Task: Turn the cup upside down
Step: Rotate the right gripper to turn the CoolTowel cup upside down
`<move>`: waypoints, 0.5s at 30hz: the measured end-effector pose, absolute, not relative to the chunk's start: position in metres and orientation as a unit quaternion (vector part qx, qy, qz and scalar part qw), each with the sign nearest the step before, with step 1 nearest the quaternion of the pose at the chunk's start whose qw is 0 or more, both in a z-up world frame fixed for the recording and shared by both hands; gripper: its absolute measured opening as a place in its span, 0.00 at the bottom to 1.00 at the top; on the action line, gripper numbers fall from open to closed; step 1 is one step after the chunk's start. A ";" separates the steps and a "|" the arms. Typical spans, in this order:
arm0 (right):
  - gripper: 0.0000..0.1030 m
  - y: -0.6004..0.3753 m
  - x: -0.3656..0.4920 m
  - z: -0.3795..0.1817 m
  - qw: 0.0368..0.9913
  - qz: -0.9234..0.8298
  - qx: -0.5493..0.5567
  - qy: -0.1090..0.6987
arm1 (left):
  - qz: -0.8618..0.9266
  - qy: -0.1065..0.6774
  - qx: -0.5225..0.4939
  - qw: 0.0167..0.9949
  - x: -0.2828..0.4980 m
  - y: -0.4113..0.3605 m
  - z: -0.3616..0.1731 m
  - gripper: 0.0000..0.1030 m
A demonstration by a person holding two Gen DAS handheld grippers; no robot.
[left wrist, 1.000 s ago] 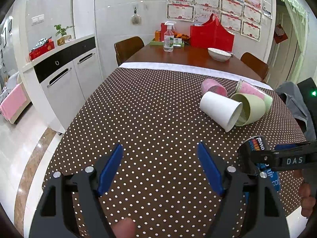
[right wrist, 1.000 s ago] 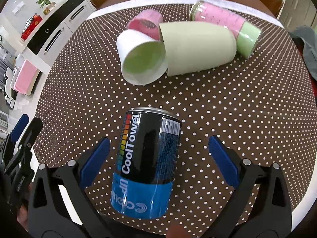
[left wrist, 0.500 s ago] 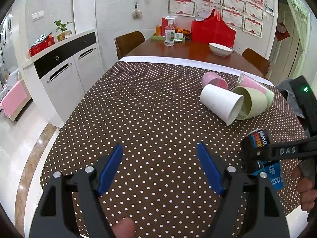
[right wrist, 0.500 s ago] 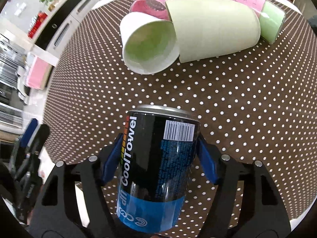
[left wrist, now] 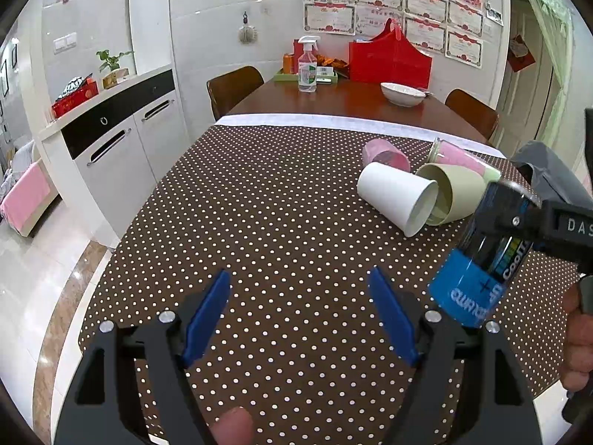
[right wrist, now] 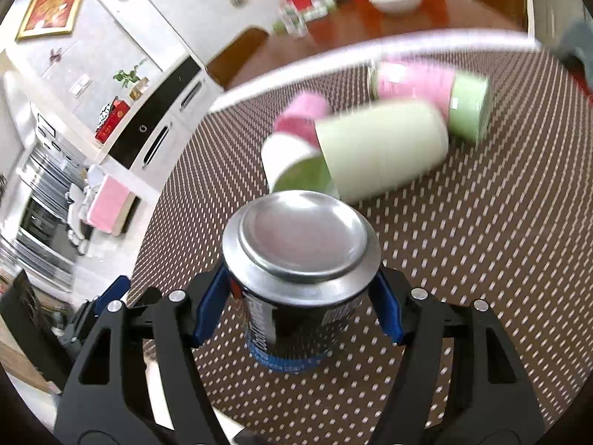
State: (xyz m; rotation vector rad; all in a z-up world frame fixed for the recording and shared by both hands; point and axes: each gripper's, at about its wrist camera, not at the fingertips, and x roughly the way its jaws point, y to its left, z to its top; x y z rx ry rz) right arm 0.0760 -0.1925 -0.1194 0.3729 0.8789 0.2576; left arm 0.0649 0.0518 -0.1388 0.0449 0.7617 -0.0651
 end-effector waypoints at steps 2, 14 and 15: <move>0.65 -0.184 0.066 -0.111 0.903 0.113 0.140 0.391 | -0.027 0.369 0.021 0.929 0.064 0.053 -0.137 0.74; 0.65 -0.138 0.038 -0.122 0.959 0.059 -0.051 0.272 | -0.021 0.358 0.010 0.933 0.062 0.056 -0.131 0.74; 0.65 -0.138 0.037 -0.126 0.959 0.056 -0.053 0.274 | -0.020 0.359 0.012 0.933 0.062 0.055 -0.131 0.74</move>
